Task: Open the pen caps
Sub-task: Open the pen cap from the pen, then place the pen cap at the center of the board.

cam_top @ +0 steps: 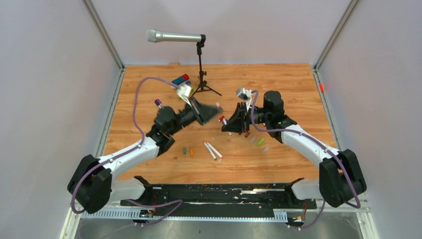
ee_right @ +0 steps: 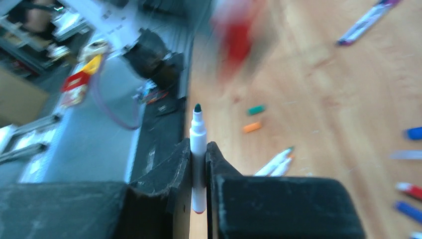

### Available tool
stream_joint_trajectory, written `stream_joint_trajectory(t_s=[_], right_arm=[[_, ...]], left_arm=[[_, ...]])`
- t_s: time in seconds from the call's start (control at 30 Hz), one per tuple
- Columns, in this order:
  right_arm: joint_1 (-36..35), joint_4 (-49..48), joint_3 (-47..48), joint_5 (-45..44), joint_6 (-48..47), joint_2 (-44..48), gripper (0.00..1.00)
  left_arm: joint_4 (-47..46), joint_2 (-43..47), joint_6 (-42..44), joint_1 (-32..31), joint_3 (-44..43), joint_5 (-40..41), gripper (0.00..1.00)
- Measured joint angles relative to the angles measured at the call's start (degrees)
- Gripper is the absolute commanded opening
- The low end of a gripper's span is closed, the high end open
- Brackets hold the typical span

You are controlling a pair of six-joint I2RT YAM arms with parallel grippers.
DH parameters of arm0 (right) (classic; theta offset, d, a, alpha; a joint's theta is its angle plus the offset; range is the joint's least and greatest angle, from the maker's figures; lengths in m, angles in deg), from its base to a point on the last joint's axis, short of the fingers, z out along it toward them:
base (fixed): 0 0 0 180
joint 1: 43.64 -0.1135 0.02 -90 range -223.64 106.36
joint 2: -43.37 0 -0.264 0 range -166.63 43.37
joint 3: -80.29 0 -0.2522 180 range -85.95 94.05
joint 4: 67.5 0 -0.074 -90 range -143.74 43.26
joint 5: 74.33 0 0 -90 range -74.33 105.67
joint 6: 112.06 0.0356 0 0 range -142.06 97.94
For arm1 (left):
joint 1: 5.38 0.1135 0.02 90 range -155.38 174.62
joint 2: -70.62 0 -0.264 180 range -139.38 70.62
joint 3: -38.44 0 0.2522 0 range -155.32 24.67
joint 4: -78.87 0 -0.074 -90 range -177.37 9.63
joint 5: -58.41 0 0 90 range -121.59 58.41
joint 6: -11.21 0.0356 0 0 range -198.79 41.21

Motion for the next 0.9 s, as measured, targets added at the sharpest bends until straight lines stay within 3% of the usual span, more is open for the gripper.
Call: stream_joint_trajectory(t_s=[0.03, 0.2, 0.43, 0.57, 0.9], right_arm=[[-0.33, -0.48, 0.83, -0.26, -0.26, 0.0, 0.0], [-1.73, 4.96, -4.52, 6.08, 0.04, 0.33, 0.0], [-1.86, 12.5, -4.28, 4.59, -4.81, 0.42, 0.03], [-1.84, 18.03, -2.58, -1.77, -10.32, 0.42, 0.12], [-4.92, 22.71, -1.57, -18.29, -12.92, -6.05, 0.17]], left_arm=[[1.51, 0.81, 0.44, 1.77, -1.86, 0.04, 0.0], [-3.39, 7.91, 3.39, 14.86, -10.05, 15.76, 0.0], [-8.83, 15.93, 3.19, 13.9, -6.21, 20.5, 0.0], [0.55, 17.92, 2.67, 13.9, -2.71, 18.75, 0.0], [32.89, 25.42, -0.94, 13.77, 8.2, 11.82, 0.0]])
